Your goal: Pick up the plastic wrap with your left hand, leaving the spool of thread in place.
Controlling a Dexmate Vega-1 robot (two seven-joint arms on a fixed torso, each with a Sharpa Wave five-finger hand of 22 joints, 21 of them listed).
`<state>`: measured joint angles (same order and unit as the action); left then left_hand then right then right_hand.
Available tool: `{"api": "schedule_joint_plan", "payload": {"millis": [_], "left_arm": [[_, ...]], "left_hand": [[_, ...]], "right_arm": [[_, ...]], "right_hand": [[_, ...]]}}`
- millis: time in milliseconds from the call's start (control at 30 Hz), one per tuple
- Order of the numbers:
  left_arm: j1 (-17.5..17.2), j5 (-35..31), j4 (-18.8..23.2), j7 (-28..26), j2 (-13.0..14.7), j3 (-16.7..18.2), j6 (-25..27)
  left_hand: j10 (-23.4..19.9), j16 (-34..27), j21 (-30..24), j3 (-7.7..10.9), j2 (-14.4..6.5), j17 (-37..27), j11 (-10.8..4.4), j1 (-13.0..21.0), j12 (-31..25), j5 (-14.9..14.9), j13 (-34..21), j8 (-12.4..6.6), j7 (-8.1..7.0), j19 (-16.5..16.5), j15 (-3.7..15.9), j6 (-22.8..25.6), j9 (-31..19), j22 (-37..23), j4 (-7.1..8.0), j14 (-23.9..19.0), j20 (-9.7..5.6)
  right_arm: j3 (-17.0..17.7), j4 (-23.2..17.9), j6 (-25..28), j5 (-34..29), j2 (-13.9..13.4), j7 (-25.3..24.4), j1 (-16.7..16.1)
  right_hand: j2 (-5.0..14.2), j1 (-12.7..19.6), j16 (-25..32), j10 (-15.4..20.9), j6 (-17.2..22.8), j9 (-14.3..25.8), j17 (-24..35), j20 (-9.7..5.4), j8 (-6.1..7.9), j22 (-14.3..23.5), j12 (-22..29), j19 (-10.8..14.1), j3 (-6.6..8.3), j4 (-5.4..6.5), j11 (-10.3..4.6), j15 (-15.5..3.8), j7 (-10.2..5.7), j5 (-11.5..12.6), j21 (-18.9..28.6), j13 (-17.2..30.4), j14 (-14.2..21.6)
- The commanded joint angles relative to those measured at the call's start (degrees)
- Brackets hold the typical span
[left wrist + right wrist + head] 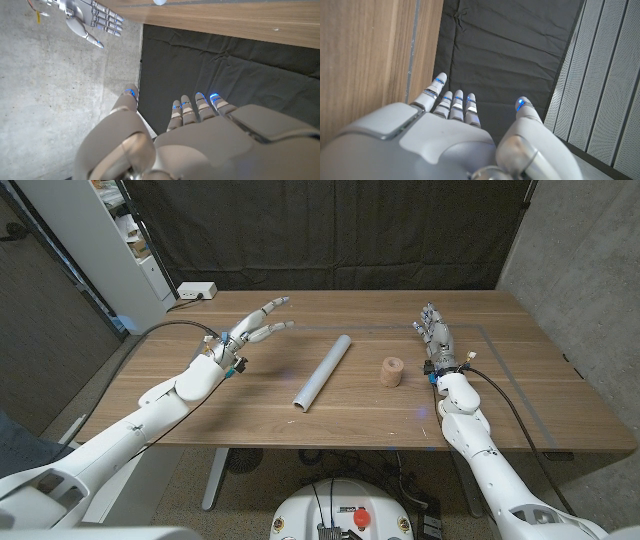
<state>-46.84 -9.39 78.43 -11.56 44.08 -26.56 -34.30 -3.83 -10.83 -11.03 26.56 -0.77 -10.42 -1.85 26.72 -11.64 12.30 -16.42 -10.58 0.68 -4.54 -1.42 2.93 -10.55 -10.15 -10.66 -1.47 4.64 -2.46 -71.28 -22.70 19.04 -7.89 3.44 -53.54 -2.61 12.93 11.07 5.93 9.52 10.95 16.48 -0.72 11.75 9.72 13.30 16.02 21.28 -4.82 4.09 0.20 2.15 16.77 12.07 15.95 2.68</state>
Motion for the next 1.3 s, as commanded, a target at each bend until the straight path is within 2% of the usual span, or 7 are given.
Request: {"api": "schedule_joint_plan", "payload": {"millis": [33, 300, 333, 433, 767, 900, 1300], "left_arm": [[0.0, -3.4, 2.6, -1.7, 2.6, -1.1, 3.0], [0.4, -2.5, 3.7, 0.4, 4.0, -1.7, 4.3], [0.6, -2.8, 3.4, 0.1, 4.0, -1.8, 4.1], [0.7, -4.2, 4.3, -0.1, 4.6, -2.0, 5.2], [1.1, -7.5, 8.0, 0.1, 6.8, -2.3, 9.5], [1.7, -8.7, 8.2, -0.1, 7.0, -2.7, 9.8], [4.5, -12.5, 8.6, 1.1, 7.5, -4.9, 11.1]], "left_hand": [[0.3, 0.2, -0.1, 0.48, 0.1, 0.0, -0.19, 1.0, 0.1, 0.4, 0.1, 0.0, -0.09, 0.1, 0.02, -0.5, -0.1, 0.0, -0.02, 0.4, 0.31], [1.0, 0.3, -0.1, 0.99, 0.3, 0.0, -0.78, 2.7, 0.2, 0.7, 0.4, -0.1, -0.31, 0.2, 0.19, -1.1, -0.1, 0.0, -0.05, 0.8, 0.48], [1.1, 0.3, -0.2, 1.21, 0.5, 0.0, -0.73, 3.6, 0.2, 0.8, 0.6, -0.18, -0.45, 0.3, 0.29, -1.4, -0.1, 0.0, -0.04, 1.0, 1.88], [1.7, 0.3, -0.4, 1.49, 0.9, 0.0, -0.96, 4.9, 0.2, 0.9, 0.9, -0.28, -0.56, 0.8, 0.39, -1.7, -0.1, 0.0, -0.02, 1.2, 3.05], [2.5, 0.3, -0.2, 1.79, 1.8, 0.0, -1.19, 6.9, 0.3, 1.1, 1.4, -0.05, -1.23, 0.6, 0.75, -3.3, -0.1, 0.0, -0.02, 1.7, 2.52], [3.1, 0.3, -0.3, 1.97, 2.0, 0.0, -1.64, 7.9, 0.4, 1.3, 1.5, -0.08, -1.3, 0.7, 0.97, -3.8, -0.1, -0.1, -0.03, 1.9, 2.17], [3.6, 0.3, -0.2, 2.27, 2.5, 0.0, -1.72, 9.6, 0.3, 1.7, 1.9, -0.06, -1.4, 0.7, 1.19, -4.8, -0.1, -0.1, -0.02, 2.3, 1.13]], "right_arm": [[-0.3, 0.5, -0.4, -0.1, 0.4, -0.3, 0.2], [-0.4, 0.2, -0.4, -0.2, 0.5, -0.8, 0.1], [-0.4, 0.3, -0.5, -0.3, 0.5, -0.9, 0.1], [-0.5, 0.3, -0.7, -0.2, 0.6, -0.9, 0.1], [-0.3, 1.8, -1.5, 0.0, 0.7, -0.8, 1.0], [-0.2, 2.2, -1.7, 0.1, 0.8, -0.8, 1.3], [0.1, 2.3, -1.9, 0.0, 0.7, -1.0, 1.7]], "right_hand": [[0.45, 0.1, 0.5, 0.8, 0.7, 0.1, -0.1, -0.12, -0.01, 0.2, -0.1, 0.6, -0.09, -0.16, 0.03, 0.04, -0.12, 0.6, -0.1, 0.0, 0.6], [0.46, 0.1, 0.5, 0.8, 0.8, 0.1, -0.2, -0.12, -0.03, 0.2, -0.2, 0.7, -0.12, -0.17, 0.09, 0.0, -0.11, 0.6, -0.2, -0.2, 0.6], [0.46, 0.1, 0.5, 0.8, 0.8, 0.1, -0.2, -0.09, -0.02, 0.2, -0.2, 0.7, -0.12, -0.17, 0.07, 0.0, -0.13, 0.6, -0.2, -0.2, 0.6], [0.47, 0.1, 0.5, 0.8, 0.8, 0.1, -0.3, -0.1, -0.03, 0.2, -0.2, 0.7, -0.13, -0.17, 0.09, -0.02, -0.11, 0.6, -0.2, -0.2, 0.6], [0.49, 0.0, 0.5, 0.9, 0.9, 0.1, -0.4, -0.13, -0.05, 0.2, -0.4, 0.7, -0.17, -0.19, 0.11, 0.02, -0.11, 0.7, -0.3, -0.4, 0.6], [0.51, 0.0, 0.5, 0.9, 0.8, 0.1, -0.5, -0.12, -0.06, 0.2, -0.4, 0.7, -0.18, -0.19, 0.14, -0.01, -0.08, 0.7, -0.3, -0.5, 0.6], [0.54, 0.0, 0.5, 1.0, 0.9, 0.1, -0.6, -0.1, -0.1, 0.2, -0.5, 0.7, -0.23, -0.2, 0.07, 0.0, -0.05, 0.7, -0.4, -0.8, 0.6]]}}
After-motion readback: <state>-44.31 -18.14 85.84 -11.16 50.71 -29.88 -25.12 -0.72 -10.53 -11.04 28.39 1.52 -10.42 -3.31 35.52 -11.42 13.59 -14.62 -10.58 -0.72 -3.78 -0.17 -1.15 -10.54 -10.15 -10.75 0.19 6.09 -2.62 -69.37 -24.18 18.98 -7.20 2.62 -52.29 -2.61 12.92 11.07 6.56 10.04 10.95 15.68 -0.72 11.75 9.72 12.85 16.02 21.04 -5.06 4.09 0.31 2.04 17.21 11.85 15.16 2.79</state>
